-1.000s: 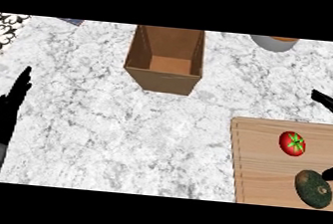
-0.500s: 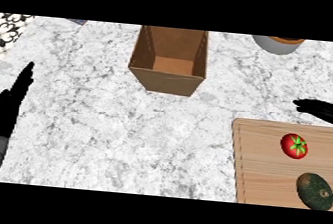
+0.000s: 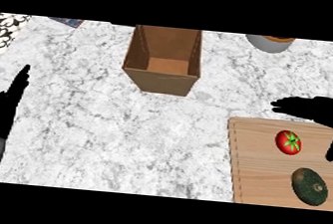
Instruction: Pick the tomato from the cutting board and place it in the cardboard box
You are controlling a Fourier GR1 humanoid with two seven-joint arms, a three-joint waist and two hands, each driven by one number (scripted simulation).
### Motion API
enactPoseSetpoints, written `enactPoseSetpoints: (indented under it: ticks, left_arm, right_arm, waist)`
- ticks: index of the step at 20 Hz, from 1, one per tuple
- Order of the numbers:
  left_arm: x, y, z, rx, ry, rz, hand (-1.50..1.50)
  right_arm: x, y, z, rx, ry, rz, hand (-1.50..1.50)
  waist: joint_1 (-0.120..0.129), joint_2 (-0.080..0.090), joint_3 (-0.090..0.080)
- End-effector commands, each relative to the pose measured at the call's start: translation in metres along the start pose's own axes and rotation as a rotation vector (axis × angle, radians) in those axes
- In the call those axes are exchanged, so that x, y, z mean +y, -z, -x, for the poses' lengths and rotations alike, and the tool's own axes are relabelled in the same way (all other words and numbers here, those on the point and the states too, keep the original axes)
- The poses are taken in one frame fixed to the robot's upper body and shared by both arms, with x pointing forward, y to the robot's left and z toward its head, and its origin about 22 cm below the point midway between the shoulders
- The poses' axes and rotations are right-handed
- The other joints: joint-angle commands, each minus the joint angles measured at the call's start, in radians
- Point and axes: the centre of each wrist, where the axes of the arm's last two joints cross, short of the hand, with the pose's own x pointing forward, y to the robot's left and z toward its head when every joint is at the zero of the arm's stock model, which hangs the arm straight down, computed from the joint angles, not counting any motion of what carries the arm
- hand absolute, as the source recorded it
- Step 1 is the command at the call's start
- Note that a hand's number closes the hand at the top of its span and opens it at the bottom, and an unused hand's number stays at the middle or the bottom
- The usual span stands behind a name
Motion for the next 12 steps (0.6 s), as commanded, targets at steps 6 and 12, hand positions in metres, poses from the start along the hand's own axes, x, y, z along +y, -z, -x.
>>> enactPoseSetpoints:
  ticks: [6, 12]
  left_arm:
    - [0.014, -0.006, 0.01, 0.01, 0.003, -0.011, 0.0]
    - [0.004, -0.007, 0.018, 0.02, 0.001, -0.028, 0.0]
  right_arm:
    - [0.027, 0.028, 0.013, -0.098, 0.015, -0.067, -1.5]
    - [0.007, 0.022, 0.017, -0.114, 0.017, -0.081, -1.5]
  waist:
    - [-0.015, -0.005, 0.0]
    - [-0.022, -0.005, -0.001]
